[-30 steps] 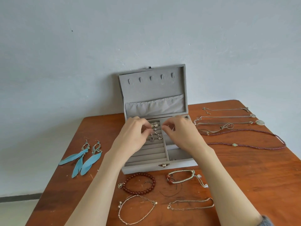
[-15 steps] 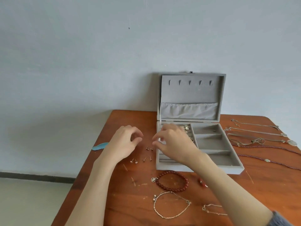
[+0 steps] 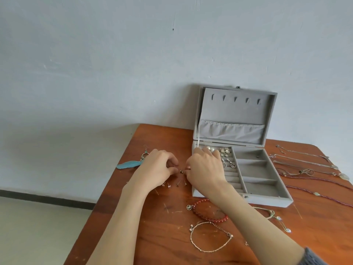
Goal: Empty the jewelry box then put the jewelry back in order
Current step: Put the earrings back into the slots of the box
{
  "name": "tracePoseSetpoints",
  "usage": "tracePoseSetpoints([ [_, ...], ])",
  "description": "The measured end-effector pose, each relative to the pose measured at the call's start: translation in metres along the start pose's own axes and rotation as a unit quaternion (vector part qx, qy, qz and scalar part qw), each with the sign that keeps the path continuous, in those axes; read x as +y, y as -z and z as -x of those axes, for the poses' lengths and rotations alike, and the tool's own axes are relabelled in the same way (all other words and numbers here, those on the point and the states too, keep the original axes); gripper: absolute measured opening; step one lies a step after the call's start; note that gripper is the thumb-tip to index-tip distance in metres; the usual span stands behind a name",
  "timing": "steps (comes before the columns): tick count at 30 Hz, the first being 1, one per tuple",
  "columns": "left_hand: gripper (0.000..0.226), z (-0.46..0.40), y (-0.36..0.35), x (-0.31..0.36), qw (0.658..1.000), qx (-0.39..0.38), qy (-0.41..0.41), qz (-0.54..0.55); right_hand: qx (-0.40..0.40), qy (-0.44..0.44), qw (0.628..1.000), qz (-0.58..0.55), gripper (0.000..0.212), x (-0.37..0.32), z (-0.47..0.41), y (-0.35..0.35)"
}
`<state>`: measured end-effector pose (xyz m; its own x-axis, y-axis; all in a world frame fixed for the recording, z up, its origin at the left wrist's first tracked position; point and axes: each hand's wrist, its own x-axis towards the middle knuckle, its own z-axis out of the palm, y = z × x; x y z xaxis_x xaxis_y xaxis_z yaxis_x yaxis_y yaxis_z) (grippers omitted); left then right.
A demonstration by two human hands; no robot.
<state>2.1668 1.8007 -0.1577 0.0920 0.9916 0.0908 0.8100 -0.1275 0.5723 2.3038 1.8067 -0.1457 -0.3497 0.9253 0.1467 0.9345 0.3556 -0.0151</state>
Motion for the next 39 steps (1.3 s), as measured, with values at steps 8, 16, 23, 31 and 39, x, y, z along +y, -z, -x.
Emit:
tracePoseSetpoints([
  [8, 0.018, 0.000, -0.004, 0.006, 1.000, -0.021, -0.020, 0.006, 0.071, -0.037, 0.932, -0.354, 0.008, 0.038, 0.016, 0.008],
  [16, 0.005, -0.004, -0.011, 0.007, 0.999, -0.007, -0.031, -0.021, 0.097, -0.122, 0.912, -0.378, 0.006, 0.088, 0.022, 0.004],
  [23, 0.009, -0.006, -0.011, 0.021, 0.993, 0.089, -0.075, 0.002, 0.066, -0.101, 0.938, -0.326, 0.013, 0.092, 0.015, -0.001],
  [31, 0.011, -0.017, -0.028, 0.054, 0.987, 0.094, -0.126, 0.043, 0.041, -0.079, 0.966, -0.244, 0.016, 0.089, 0.012, -0.007],
  [39, 0.017, -0.028, -0.046, 0.061, 0.991, 0.069, -0.116, -0.022, 0.020, -0.071, 0.979, -0.191, 0.021, 0.090, 0.014, -0.005],
])
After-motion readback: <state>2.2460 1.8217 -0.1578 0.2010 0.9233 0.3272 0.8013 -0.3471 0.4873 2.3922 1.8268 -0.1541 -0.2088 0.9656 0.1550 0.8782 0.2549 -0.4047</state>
